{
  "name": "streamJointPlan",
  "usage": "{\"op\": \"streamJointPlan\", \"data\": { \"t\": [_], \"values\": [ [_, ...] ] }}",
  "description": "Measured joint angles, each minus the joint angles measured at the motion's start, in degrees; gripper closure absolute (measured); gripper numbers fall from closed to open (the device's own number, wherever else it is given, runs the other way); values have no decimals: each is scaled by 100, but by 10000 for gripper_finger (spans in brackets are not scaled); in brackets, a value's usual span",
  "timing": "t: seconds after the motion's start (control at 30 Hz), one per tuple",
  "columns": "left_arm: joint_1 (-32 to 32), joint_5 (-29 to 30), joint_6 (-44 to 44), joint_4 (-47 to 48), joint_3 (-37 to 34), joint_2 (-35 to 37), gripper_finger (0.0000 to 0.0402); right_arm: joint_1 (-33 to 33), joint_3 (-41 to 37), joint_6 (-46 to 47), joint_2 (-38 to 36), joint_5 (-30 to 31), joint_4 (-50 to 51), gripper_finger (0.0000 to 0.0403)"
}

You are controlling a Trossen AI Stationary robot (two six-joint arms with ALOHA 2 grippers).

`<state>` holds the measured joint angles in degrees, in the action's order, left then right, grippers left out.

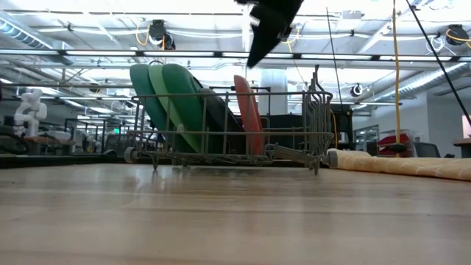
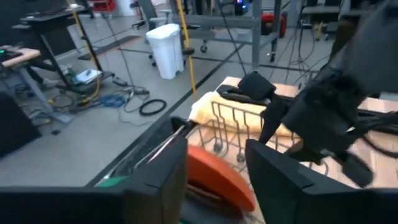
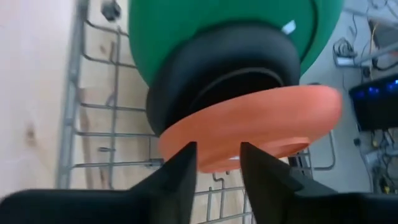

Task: Sort dishes
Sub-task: Put the orange plate in the dishwasher rack, then return to Home Position

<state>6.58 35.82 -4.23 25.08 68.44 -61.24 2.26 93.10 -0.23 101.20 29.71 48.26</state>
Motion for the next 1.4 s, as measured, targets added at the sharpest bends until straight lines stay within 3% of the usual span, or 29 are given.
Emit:
{"op": "streamJointPlan", "data": {
  "t": [0.23, 0.57, 0.73, 0.93, 1.13, 1.27, 1.4],
  "values": [
    [368, 156, -159, 479, -236, 327, 301, -334, 0, -10, 462, 25, -82, 395],
    [670, 270, -484, 1018, -236, 368, 372, -396, 0, -749, 746, -1, -1116, 401],
    [949, 362, -624, 1081, -279, 369, 391, -143, 0, -785, 492, 1, -1135, 401],
    [1443, 827, -125, -264, -1337, 813, 396, 381, 0, -802, -75, -580, -1518, 402],
    [1725, 211, 243, -1854, -2946, 1699, 396, 865, -47, -933, -605, -607, -1746, 403],
    [1842, -6, 375, -2702, -3802, 2279, 396, 1056, -978, -1008, -1280, -592, -2870, 403],
    [1932, -108, 508, -3000, -4266, 2841, 397, 1164, -2870, -1061, -2244, -720, -4861, 403]
  ]
}}
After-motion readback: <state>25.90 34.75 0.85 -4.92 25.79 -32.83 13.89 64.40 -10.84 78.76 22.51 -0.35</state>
